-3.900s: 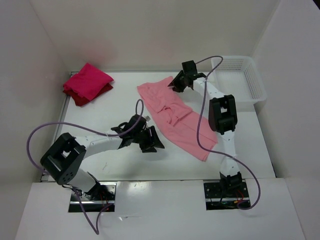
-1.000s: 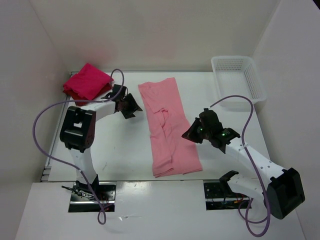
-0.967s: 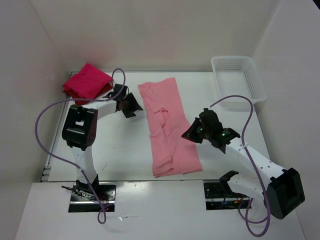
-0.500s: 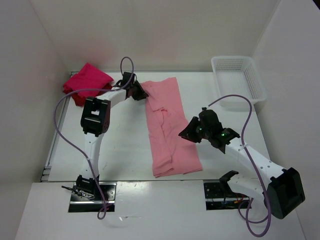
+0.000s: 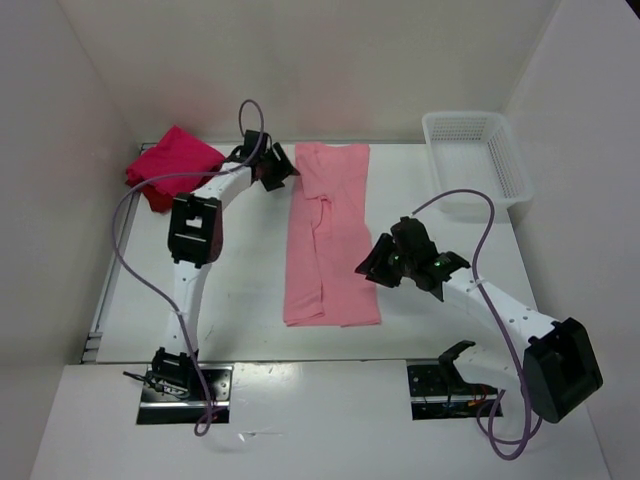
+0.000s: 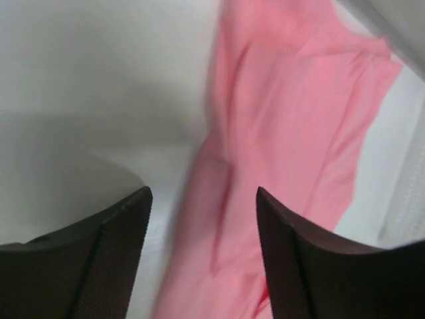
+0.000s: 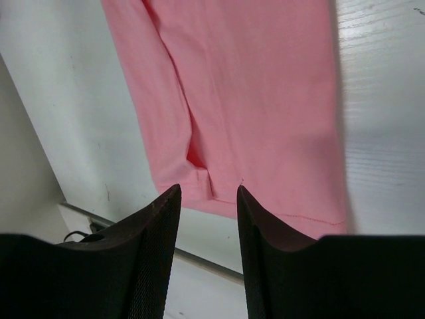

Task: Fold and stack the t-shirts
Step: Rotate the tshirt 90 degrees, then grab the bottom of the folded rectangular tshirt with both arms

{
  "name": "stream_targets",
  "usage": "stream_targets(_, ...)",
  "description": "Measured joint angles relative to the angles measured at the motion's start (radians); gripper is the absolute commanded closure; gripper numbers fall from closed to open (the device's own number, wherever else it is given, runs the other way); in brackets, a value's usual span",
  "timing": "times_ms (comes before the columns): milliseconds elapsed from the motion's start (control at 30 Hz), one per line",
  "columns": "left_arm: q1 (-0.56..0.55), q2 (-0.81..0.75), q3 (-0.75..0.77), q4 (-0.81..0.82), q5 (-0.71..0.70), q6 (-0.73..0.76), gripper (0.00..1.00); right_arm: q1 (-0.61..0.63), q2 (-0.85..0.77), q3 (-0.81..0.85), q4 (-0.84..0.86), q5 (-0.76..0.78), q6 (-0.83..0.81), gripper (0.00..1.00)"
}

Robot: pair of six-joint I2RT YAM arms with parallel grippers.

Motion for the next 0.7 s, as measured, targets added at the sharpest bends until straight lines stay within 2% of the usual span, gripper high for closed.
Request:
stream_targets(100, 0.021, -0.236, -0.403, 0.074, -0.008, 0.002, 0.48, 0.000, -0.007, -0.005, -0.007, 0.016, 0.002, 0.55)
stream_targets(200, 0.032, -0.440, -0.712, 0.082, -0.019, 0.044, 0.57, 0.001, -0.056, -0.055, -0.010, 0.024, 0.013, 0.62)
stream_targets(233, 0.027, -0.507, -0.806, 0.079, -0.020, 0.053, 0.63, 0.003, -0.083, -0.082, -0.020, 0.028, 0.024, 0.79)
stream_targets(267, 0.011, -0.565, -0.888, 0.071, -0.020, 0.063, 0.67, 0.007, -0.107, -0.105, -0.035, 0.031, 0.035, 0.91)
stream_targets(300, -0.014, -0.628, -0.973, 0.074, -0.020, 0.072, 0.70, 0.014, -0.131, -0.124, -0.053, 0.035, 0.048, 0.98)
stream_targets(333, -0.048, -0.686, -1.051, 0.071, -0.020, 0.073, 0.73, 0.020, -0.149, -0.137, -0.070, 0.039, 0.060, 1.00)
stream_targets(367, -0.093, -0.750, -1.130, 0.064, -0.018, 0.071, 0.77, 0.027, -0.166, -0.147, -0.087, 0.043, 0.077, 1.00)
stream_targets(400, -0.145, -0.817, -1.206, 0.055, -0.015, 0.066, 0.77, 0.034, -0.182, -0.156, -0.098, 0.047, 0.092, 1.00)
stream_targets(500, -0.279, -1.007, -1.394, 0.029, 0.018, 0.038, 0.80, 0.050, -0.221, -0.176, -0.116, 0.068, 0.134, 0.87)
stream_targets(533, -0.297, -1.065, -1.440, 0.016, 0.029, 0.020, 0.78, 0.055, -0.230, -0.185, -0.117, 0.075, 0.146, 0.82)
stream_targets(567, -0.303, -1.119, -1.480, 0.005, 0.037, 0.010, 0.74, 0.060, -0.235, -0.196, -0.117, 0.082, 0.157, 0.72)
stream_targets(633, -0.302, -1.208, -1.543, -0.010, 0.041, -0.019, 0.58, 0.069, -0.236, -0.217, -0.122, 0.093, 0.179, 0.68)
stream_targets(667, -0.302, -1.233, -1.564, -0.013, 0.042, -0.033, 0.43, 0.072, -0.237, -0.232, -0.122, 0.097, 0.190, 0.66)
stream_targets(700, -0.303, -1.249, -1.583, -0.008, 0.043, -0.040, 0.39, 0.072, -0.237, -0.248, -0.122, 0.098, 0.199, 0.63)
